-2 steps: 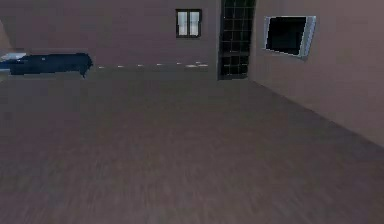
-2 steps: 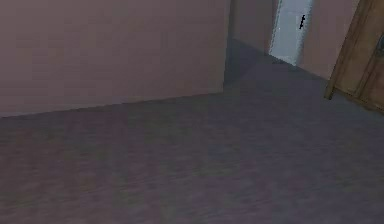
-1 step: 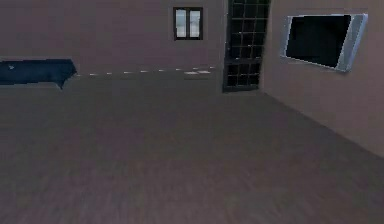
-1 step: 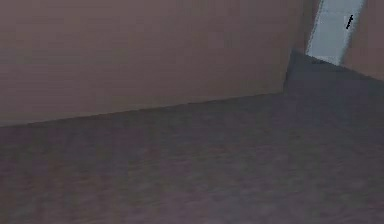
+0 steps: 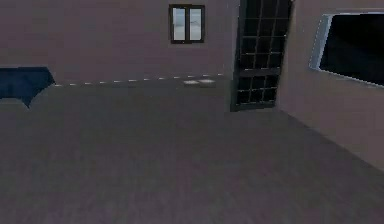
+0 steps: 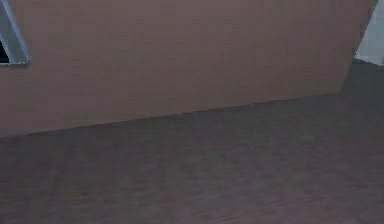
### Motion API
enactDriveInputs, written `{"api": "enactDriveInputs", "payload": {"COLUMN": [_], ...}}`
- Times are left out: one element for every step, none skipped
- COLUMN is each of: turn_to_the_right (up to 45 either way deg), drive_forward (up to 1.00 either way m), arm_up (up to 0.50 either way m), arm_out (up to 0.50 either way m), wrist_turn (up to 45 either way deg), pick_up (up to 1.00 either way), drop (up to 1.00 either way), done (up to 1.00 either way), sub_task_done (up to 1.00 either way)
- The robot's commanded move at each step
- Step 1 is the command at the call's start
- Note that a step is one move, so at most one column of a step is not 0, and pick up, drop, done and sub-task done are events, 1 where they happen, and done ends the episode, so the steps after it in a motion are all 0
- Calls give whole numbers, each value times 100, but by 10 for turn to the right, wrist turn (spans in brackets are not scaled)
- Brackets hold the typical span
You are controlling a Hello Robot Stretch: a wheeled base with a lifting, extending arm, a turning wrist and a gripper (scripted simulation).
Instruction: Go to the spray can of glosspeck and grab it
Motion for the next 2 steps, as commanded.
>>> {"api": "enactDriveInputs", "payload": {"turn_to_the_right": [0, 0], "drive_forward": [100, 100], "arm_up": [0, 0], "arm_out": [0, 0], "wrist_turn": [0, 0], "pick_up": [0, 0], "drop": [0, 0], "done": [0, 0], "sub_task_done": [0, 0]}}
